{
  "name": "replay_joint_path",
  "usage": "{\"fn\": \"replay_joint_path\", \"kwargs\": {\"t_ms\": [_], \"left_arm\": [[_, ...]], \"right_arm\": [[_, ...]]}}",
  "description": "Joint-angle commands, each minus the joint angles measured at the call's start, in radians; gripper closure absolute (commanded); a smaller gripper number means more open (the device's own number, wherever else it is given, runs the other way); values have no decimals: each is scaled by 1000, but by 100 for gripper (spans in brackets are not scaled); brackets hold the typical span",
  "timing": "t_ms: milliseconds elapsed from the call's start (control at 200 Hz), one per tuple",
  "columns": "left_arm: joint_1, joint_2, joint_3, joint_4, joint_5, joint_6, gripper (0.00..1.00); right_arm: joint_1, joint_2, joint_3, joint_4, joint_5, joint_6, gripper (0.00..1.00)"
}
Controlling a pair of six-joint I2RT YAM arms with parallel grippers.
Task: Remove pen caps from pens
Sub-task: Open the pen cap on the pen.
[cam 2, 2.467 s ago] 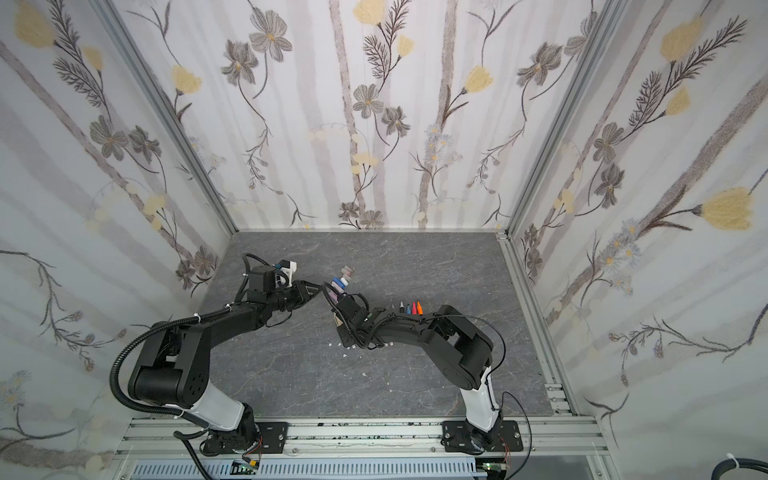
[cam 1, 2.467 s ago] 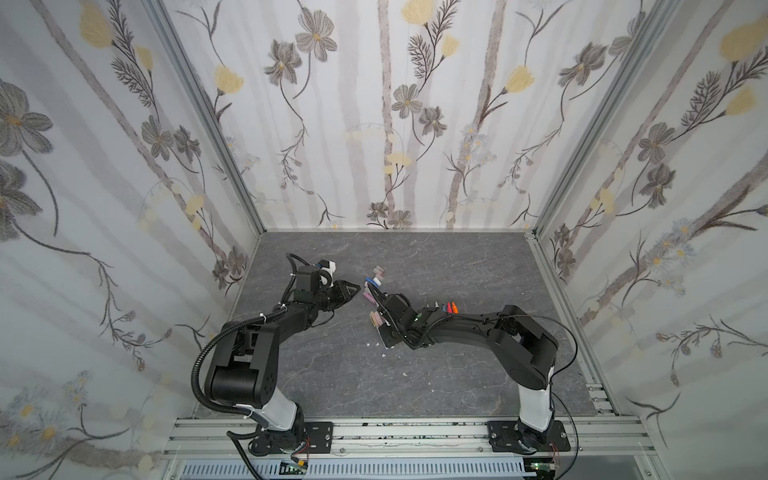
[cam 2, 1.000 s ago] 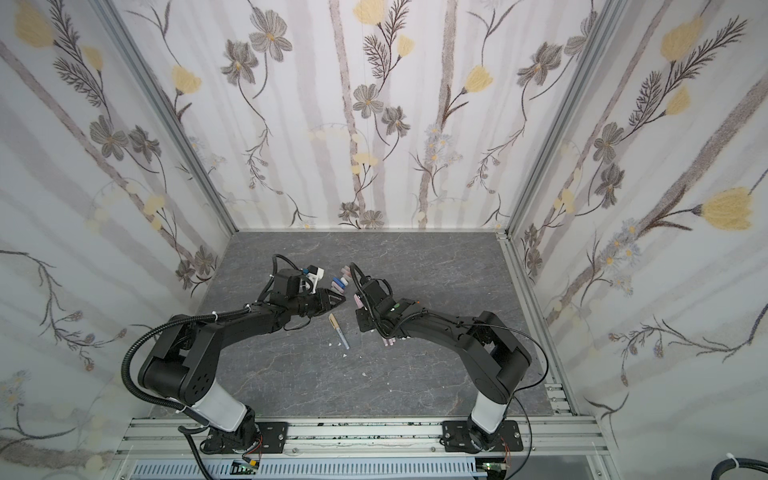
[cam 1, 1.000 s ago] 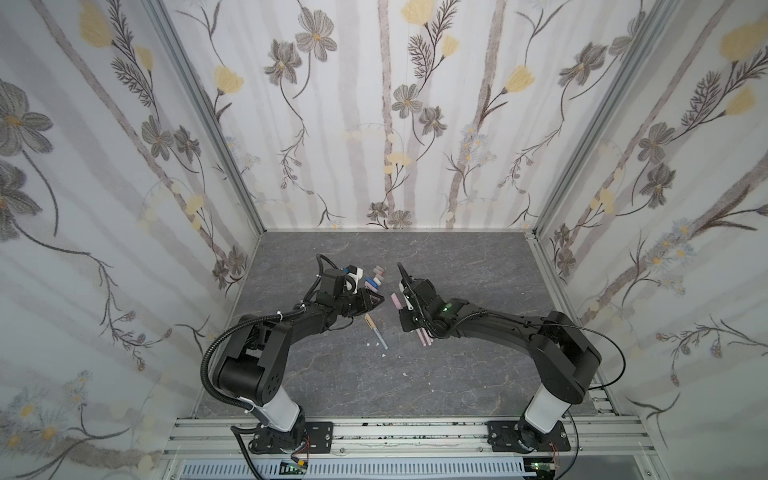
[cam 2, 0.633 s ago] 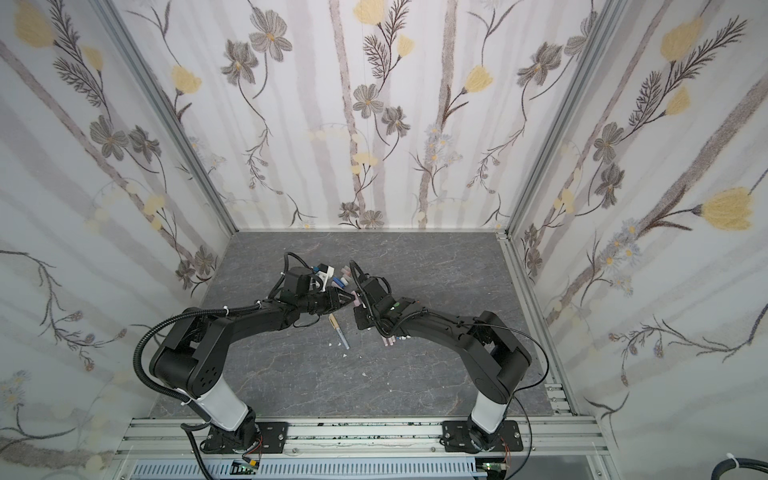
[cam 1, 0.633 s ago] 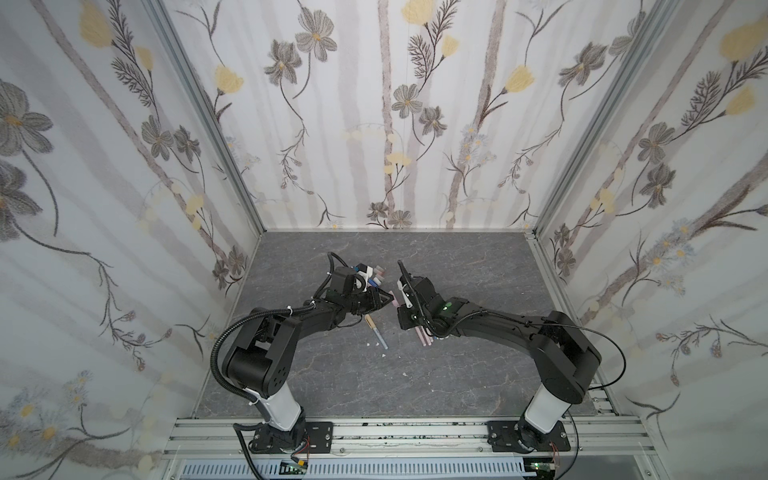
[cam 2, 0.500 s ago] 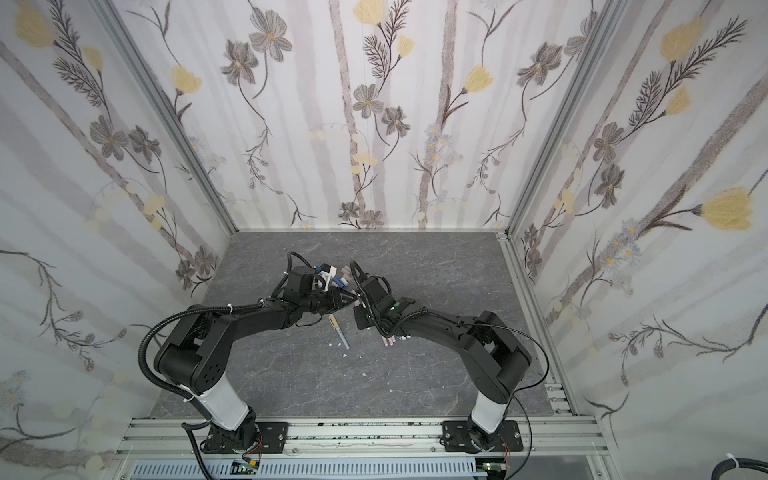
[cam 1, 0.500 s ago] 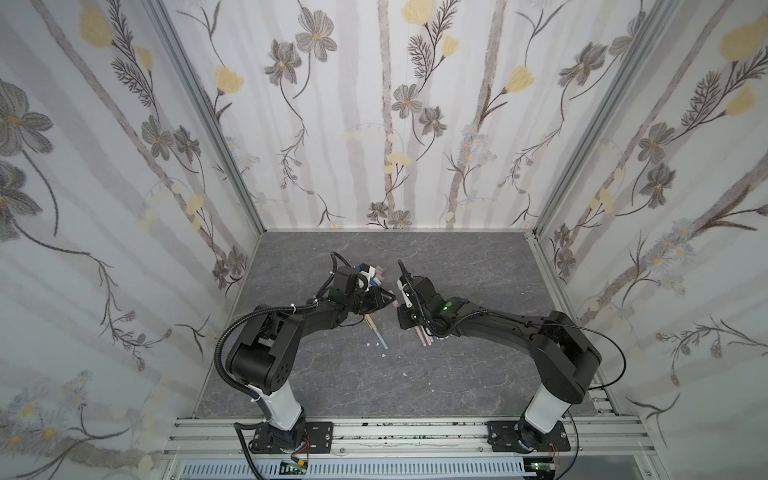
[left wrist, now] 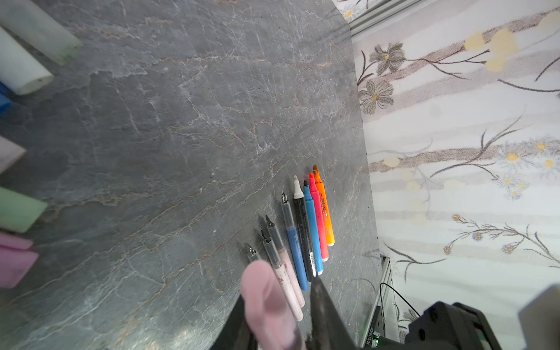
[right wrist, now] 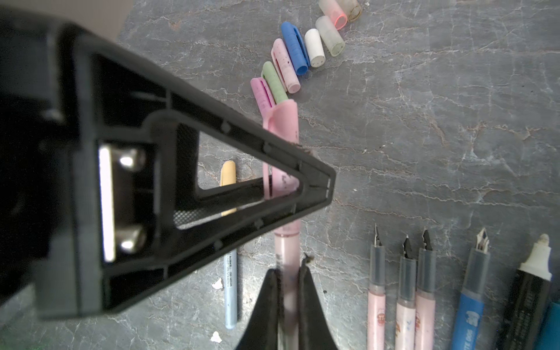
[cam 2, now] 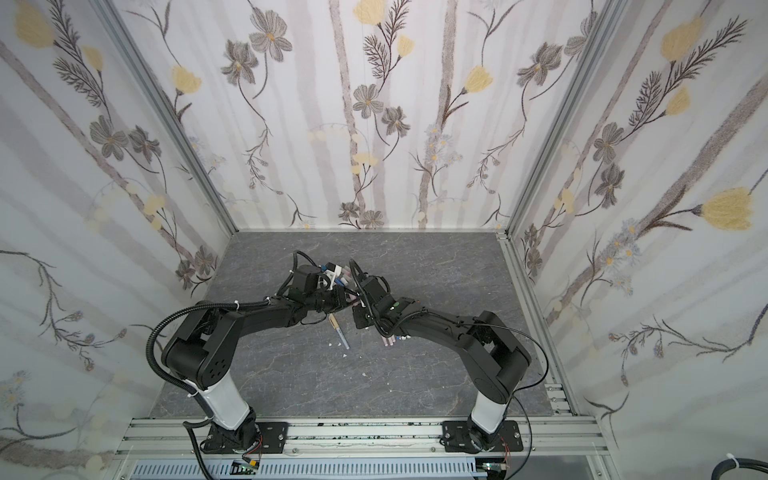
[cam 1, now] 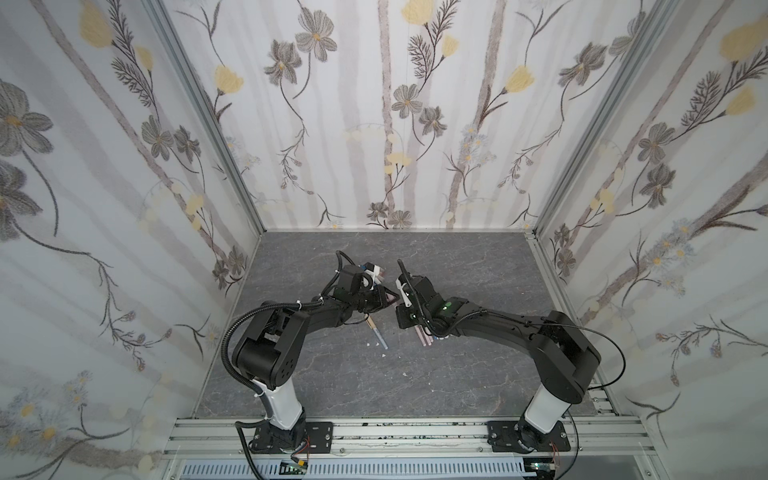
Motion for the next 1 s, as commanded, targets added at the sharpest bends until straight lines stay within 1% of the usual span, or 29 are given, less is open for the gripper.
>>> {"fn": "replay_joint_path", "kwargs": {"t_ms": [0, 325, 445, 575, 884, 994], "left_arm": [[-1, 1, 12, 31, 4, -3, 79], [-1, 0, 19, 29, 8, -2, 94], [-1, -3, 20, 31, 11, -5, 98], [-3, -6, 25, 29, 16, -5, 99], [-2, -17, 22, 26, 15, -5, 100], [-2, -18, 22, 28, 16, -7, 100]], "right_arm": [[-1, 5, 8, 28, 8, 7, 98], [-5, 0, 5, 33, 6, 7, 98], [-4, 2, -1, 43, -4, 8, 87], [-7, 2, -4, 62, -9, 11, 82], [-10, 30, 4, 76, -30, 11, 82], [-11, 38, 0, 79, -31, 13, 83]]}}
